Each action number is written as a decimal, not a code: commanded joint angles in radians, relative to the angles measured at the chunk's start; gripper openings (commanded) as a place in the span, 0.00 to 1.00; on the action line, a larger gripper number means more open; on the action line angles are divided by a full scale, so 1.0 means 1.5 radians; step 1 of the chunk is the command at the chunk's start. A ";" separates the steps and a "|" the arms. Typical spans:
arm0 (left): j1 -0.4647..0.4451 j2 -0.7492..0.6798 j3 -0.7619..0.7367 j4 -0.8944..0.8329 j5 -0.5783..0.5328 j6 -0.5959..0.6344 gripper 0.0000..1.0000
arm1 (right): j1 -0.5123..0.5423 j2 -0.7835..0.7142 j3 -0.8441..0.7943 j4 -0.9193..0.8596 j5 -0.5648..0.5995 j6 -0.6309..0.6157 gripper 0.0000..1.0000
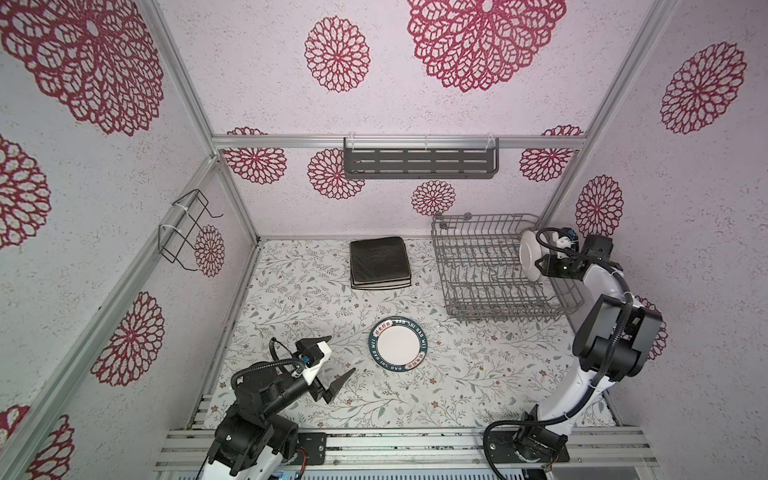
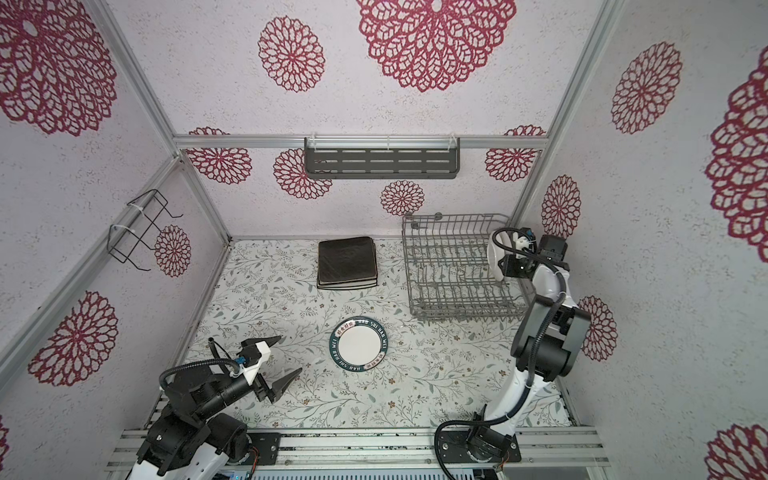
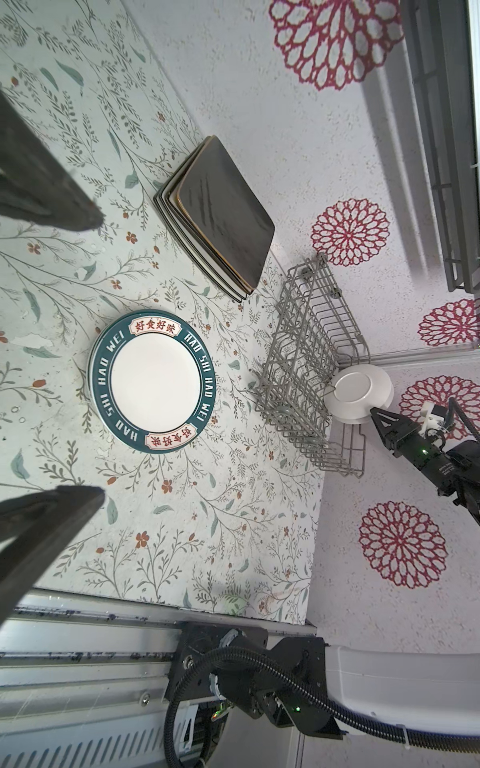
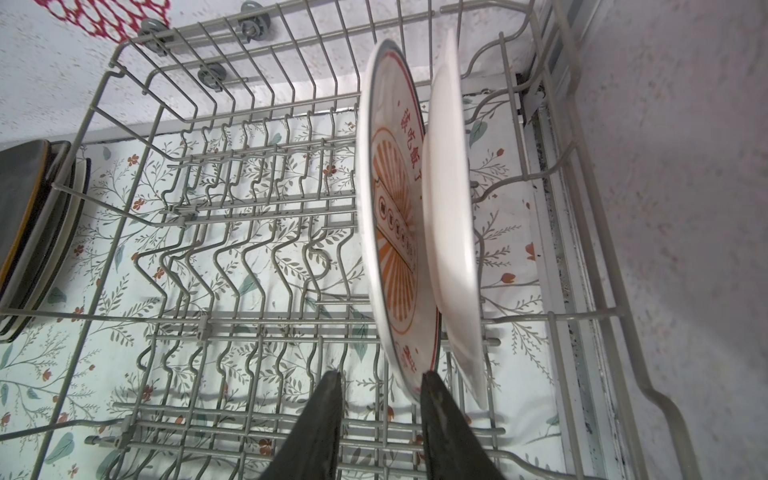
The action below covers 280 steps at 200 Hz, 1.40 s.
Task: Unload the plates from the dish rack
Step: 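Grasp the orange-printed white plate in the rack with the right gripper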
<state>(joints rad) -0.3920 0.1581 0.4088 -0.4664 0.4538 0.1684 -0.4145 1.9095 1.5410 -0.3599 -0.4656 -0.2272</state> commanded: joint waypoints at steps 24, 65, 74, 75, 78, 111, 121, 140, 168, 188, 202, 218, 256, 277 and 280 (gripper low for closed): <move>0.000 0.016 -0.010 0.015 -0.009 0.008 0.97 | -0.001 0.021 0.046 0.008 -0.009 -0.017 0.35; 0.001 0.030 -0.010 0.016 -0.013 0.008 0.97 | 0.003 0.038 0.058 0.010 -0.010 -0.023 0.30; 0.001 0.034 -0.010 0.017 -0.015 0.008 0.97 | 0.003 0.040 0.060 0.010 -0.011 -0.023 0.29; 0.001 0.034 -0.010 0.017 -0.015 0.008 0.97 | 0.003 0.041 0.060 0.010 -0.011 -0.023 0.29; 0.001 0.036 -0.010 0.017 -0.014 0.008 0.97 | 0.003 0.042 0.062 0.011 -0.012 -0.023 0.29; 0.001 0.043 -0.009 0.018 -0.020 0.008 0.97 | 0.006 0.052 0.066 0.012 -0.014 -0.026 0.27; 0.001 0.044 -0.010 0.018 -0.020 0.008 0.98 | 0.007 0.056 0.070 0.010 -0.014 -0.025 0.27; 0.001 0.045 -0.010 0.019 -0.021 0.008 0.97 | 0.009 0.063 0.077 0.009 -0.015 -0.025 0.27; 0.002 0.044 -0.010 0.019 -0.021 0.008 0.97 | 0.013 0.065 0.078 0.012 -0.013 -0.025 0.26; 0.002 0.043 -0.009 0.019 -0.020 0.008 0.97 | 0.014 0.063 0.079 0.013 -0.012 -0.025 0.22; 0.002 0.041 -0.010 0.019 -0.020 0.007 0.97 | 0.015 0.060 0.079 0.014 -0.013 -0.026 0.20; 0.003 0.039 -0.009 0.019 -0.018 0.008 0.97 | 0.015 0.056 0.078 0.015 -0.012 -0.026 0.20; 0.002 0.030 -0.010 0.019 -0.016 0.008 0.97 | 0.017 0.049 0.078 0.015 -0.014 -0.026 0.15; 0.002 0.026 -0.010 0.019 -0.015 0.008 0.97 | 0.018 0.046 0.077 0.016 -0.013 -0.028 0.14; 0.002 0.025 -0.011 0.019 -0.015 0.008 0.97 | 0.019 0.044 0.077 0.016 -0.013 -0.028 0.14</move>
<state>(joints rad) -0.3920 0.2104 0.4084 -0.4606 0.4286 0.1680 -0.3958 2.0186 1.6196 -0.3489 -0.4728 -0.2535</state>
